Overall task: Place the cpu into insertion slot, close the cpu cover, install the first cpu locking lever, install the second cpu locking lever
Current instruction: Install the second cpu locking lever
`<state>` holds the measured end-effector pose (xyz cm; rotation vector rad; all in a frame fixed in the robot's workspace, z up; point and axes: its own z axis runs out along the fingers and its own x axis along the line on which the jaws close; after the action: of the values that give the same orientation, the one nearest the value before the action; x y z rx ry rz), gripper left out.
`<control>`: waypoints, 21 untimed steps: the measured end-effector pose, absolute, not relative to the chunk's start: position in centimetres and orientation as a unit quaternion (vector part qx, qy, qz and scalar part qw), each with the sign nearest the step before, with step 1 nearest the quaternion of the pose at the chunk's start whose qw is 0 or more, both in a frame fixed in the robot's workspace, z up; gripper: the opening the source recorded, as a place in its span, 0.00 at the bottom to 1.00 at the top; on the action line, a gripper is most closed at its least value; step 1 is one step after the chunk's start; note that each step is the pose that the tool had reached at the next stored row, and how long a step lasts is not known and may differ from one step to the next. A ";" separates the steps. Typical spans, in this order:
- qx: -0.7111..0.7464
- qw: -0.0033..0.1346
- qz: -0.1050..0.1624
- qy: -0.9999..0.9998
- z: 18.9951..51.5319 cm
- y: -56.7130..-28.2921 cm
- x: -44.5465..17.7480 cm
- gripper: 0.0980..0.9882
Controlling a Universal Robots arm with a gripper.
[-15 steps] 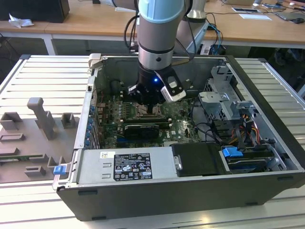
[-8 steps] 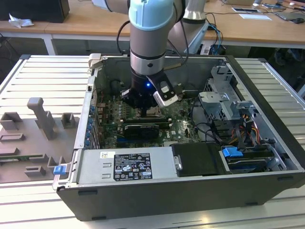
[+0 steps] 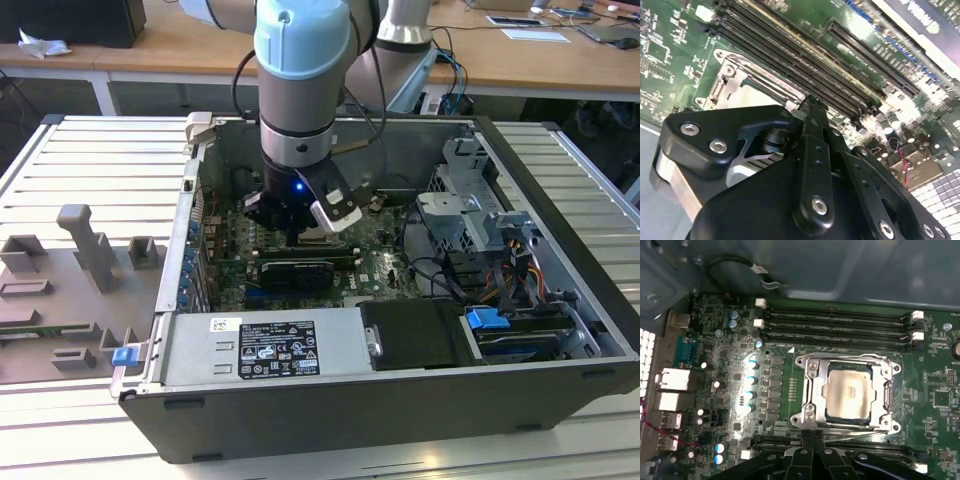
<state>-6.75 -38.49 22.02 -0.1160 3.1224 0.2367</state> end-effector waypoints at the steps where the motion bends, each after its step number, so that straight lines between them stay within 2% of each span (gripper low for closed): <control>1: -0.037 0.005 0.080 0.996 22.0 -38.6 -6.9 0.01; 9: -0.037 0.007 0.096 0.995 21.1 -38.9 -7.4 0.01; 11: -0.037 0.008 0.112 0.993 20.9 -39.1 -7.6 0.01; 21: -0.038 0.009 0.134 0.990 19.6 -39.3 -7.6 0.01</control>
<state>-7.63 -39.31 19.57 -0.1176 3.0937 0.4200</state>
